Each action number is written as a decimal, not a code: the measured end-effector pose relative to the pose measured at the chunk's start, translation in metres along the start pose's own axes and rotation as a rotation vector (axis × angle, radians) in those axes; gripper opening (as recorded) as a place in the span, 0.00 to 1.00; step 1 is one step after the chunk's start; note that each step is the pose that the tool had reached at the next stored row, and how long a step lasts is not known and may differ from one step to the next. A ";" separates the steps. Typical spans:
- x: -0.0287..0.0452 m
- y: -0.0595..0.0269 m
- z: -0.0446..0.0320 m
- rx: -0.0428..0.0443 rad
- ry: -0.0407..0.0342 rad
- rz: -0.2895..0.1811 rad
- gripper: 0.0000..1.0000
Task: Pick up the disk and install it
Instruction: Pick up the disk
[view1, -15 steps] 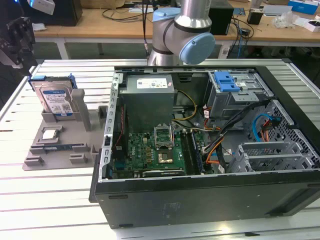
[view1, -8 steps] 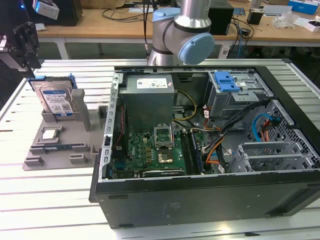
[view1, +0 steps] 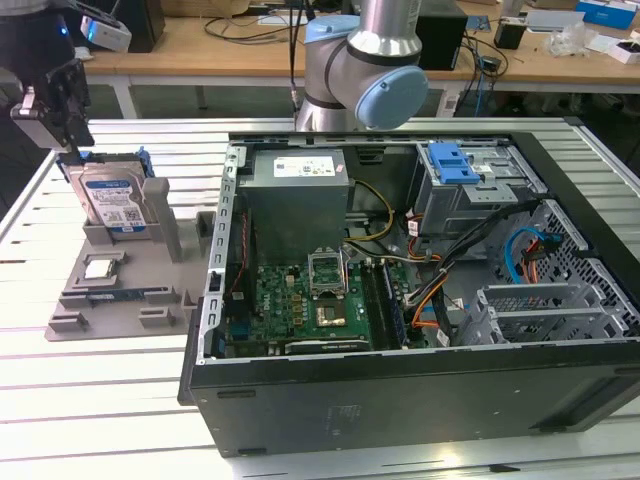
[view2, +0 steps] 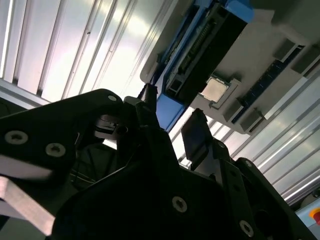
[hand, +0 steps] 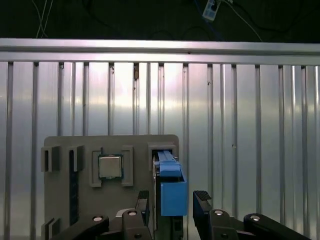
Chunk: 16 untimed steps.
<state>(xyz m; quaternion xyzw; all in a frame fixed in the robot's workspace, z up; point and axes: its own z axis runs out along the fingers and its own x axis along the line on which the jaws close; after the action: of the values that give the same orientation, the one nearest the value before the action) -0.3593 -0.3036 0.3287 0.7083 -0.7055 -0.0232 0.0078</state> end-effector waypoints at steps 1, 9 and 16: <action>0.0000 -0.0006 0.0040 -0.0001 0.0005 -0.002 0.48; 0.0005 -0.0037 0.0224 -0.0012 0.0015 -0.012 0.48; 0.0009 -0.0047 0.0390 -0.0018 0.0019 -0.019 0.48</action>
<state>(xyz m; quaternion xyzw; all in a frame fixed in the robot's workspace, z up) -0.3563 -0.3037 0.2895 0.7151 -0.6986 -0.0233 0.0089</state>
